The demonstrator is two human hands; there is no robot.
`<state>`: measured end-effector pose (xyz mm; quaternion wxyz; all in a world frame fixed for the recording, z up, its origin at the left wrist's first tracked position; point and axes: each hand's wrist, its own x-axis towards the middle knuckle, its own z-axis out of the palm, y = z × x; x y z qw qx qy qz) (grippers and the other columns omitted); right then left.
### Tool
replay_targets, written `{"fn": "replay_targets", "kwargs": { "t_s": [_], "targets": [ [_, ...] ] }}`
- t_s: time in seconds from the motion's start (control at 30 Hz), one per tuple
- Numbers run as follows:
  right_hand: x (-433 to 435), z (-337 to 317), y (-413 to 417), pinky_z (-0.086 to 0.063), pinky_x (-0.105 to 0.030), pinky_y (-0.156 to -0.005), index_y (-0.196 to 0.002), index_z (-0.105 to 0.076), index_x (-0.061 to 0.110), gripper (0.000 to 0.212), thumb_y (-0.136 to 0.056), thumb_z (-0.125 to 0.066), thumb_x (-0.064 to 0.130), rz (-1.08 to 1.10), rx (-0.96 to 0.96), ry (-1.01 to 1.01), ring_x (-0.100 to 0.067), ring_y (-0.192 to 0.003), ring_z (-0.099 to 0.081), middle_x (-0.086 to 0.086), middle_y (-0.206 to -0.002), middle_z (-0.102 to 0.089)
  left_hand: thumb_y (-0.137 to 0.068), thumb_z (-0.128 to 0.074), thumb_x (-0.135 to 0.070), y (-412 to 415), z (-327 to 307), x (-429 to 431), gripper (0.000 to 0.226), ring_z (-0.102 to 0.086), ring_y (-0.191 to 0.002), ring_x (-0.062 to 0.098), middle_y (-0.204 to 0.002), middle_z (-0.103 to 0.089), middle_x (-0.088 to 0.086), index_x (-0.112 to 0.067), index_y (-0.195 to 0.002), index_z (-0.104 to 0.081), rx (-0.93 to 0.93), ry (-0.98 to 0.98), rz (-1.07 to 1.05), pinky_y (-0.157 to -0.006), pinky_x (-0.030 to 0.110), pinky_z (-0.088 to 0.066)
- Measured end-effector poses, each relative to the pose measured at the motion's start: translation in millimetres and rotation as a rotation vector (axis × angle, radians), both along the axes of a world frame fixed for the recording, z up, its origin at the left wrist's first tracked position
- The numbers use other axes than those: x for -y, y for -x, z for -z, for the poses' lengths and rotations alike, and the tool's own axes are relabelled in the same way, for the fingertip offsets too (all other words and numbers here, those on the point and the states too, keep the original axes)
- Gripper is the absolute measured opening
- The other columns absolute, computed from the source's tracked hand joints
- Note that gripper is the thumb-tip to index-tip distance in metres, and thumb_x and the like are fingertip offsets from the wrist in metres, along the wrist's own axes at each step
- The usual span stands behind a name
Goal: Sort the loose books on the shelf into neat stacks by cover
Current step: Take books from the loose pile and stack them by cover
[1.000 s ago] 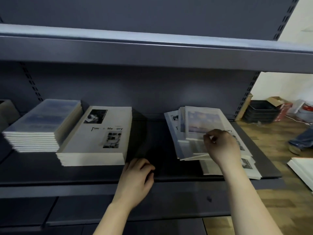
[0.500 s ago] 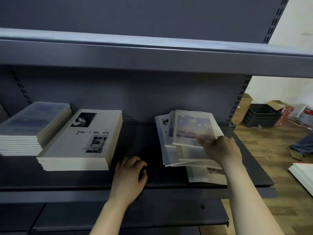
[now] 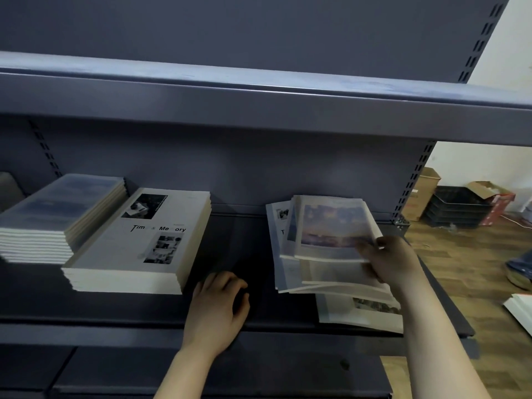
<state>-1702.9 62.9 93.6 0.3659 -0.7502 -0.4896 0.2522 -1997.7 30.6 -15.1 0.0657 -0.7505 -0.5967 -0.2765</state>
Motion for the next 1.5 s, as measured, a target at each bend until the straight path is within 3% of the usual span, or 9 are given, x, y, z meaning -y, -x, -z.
{"fn": "replay_targets", "kwargs": {
  "t_s": [0.1,0.2,0.3,0.53,0.77,0.9,1.0,1.27,1.5],
  "targets": [
    [0.2,-0.4,-3.3,-0.04,-0.024,-0.036,-0.1,-0.057,0.0,0.022,-0.097,-0.056,0.021,-0.003,-0.291,-0.072,-0.018,-0.04,-0.058,-0.016,-0.075,-0.063,-0.083,-0.041,-0.04,-0.3,1.2,-0.9,0.028,-0.057,-0.085,0.012,-0.094,-0.057,-0.011,-0.029,-0.09,-0.066,-0.015,0.009,-0.003,-0.072,0.028,-0.043],
    [-0.6,-3.5,-1.5,-0.05,-0.026,-0.041,-0.104,-0.051,0.006,0.012,-0.097,-0.054,0.015,0.025,-0.444,-0.115,-0.022,-0.042,-0.058,-0.016,-0.094,-0.057,-0.083,-0.041,-0.039,0.0,-0.3,0.1,0.029,-0.057,-0.084,0.013,-0.093,-0.058,-0.01,-0.027,-0.089,-0.067,-0.012,0.005,0.011,-0.072,0.029,-0.044],
    [2.1,-5.8,3.6,-0.055,-0.029,-0.045,-0.098,-0.049,0.009,0.004,-0.098,-0.053,0.011,0.003,-0.546,-0.144,-0.023,-0.042,-0.057,-0.013,-0.096,-0.055,-0.083,-0.043,-0.037,1.9,-5.4,5.2,0.028,-0.057,-0.084,0.014,-0.092,-0.059,-0.01,-0.025,-0.089,-0.068,0.005,-0.016,0.045,-0.071,0.027,-0.043],
    [11.5,-12.9,47.3,-0.051,-0.028,-0.047,-0.083,-0.049,0.015,0.017,-0.099,-0.049,0.008,-0.108,-0.625,-0.161,-0.026,-0.05,-0.053,-0.004,-0.091,-0.053,-0.085,-0.047,-0.035,20.2,-25.4,19.9,0.024,-0.056,-0.081,0.011,-0.089,-0.059,-0.012,-0.024,-0.089,-0.068,0.085,-0.007,0.124,-0.063,0.022,-0.044],
    [9.0,-12.4,124.4,-0.05,-0.027,-0.046,-0.095,-0.051,0.008,0.003,-0.098,-0.052,0.009,-0.169,-0.625,-0.138,-0.024,-0.057,-0.055,-0.006,-0.094,-0.054,-0.083,-0.052,-0.04,78.9,-28.7,40.2,0.019,-0.055,-0.073,0.008,-0.08,-0.06,-0.014,-0.029,-0.083,-0.068,0.073,0.038,0.107,-0.059,0.023,-0.041],
    [7.6,-9.6,177.8,-0.05,-0.023,-0.041,-0.086,-0.053,0.013,0.014,-0.098,-0.051,0.005,-0.188,-0.648,-0.149,-0.022,-0.064,-0.056,-0.005,-0.088,-0.053,-0.081,-0.054,-0.041,126.5,-26.6,47.4,0.018,-0.054,-0.071,0.009,-0.077,-0.059,-0.015,-0.029,-0.078,-0.067,0.057,0.064,0.069,-0.059,0.023,-0.041],
    [5.1,-7.2,215.1,-0.049,-0.022,-0.041,-0.089,-0.054,0.012,0.01,-0.097,-0.052,0.008,-0.205,-0.659,-0.135,-0.024,-0.068,-0.057,-0.006,-0.091,-0.054,-0.081,-0.053,-0.041,163.6,-22.0,51.5,0.019,-0.054,-0.072,0.008,-0.078,-0.057,-0.017,-0.029,-0.078,-0.067,0.07,0.076,0.032,-0.06,0.02,-0.038],
    [3.3,-9.4,303.6,-0.05,-0.023,-0.045,-0.086,-0.057,0.01,0.013,-0.098,-0.051,0.008,-0.32,-0.728,-0.098,-0.02,-0.063,-0.057,-0.009,-0.085,-0.058,-0.081,-0.053,-0.04,239.2,-10.2,48.2,0.02,-0.054,-0.078,0.01,-0.084,-0.058,-0.014,-0.027,-0.082,-0.068,0.103,0.063,-0.028,-0.065,0.025,-0.045],
    [-4.5,-7.6,367.4,-0.049,-0.022,-0.043,-0.09,-0.056,0.005,0.007,-0.097,-0.054,0.007,-0.326,-0.82,-0.063,-0.023,-0.06,-0.056,-0.01,-0.088,-0.056,-0.08,-0.053,-0.044,292.0,-6.5,34.0,0.019,-0.052,-0.081,0.008,-0.086,-0.055,-0.017,-0.031,-0.082,-0.067,0.082,0.042,-0.048,-0.066,0.024,-0.039]
  ]
}}
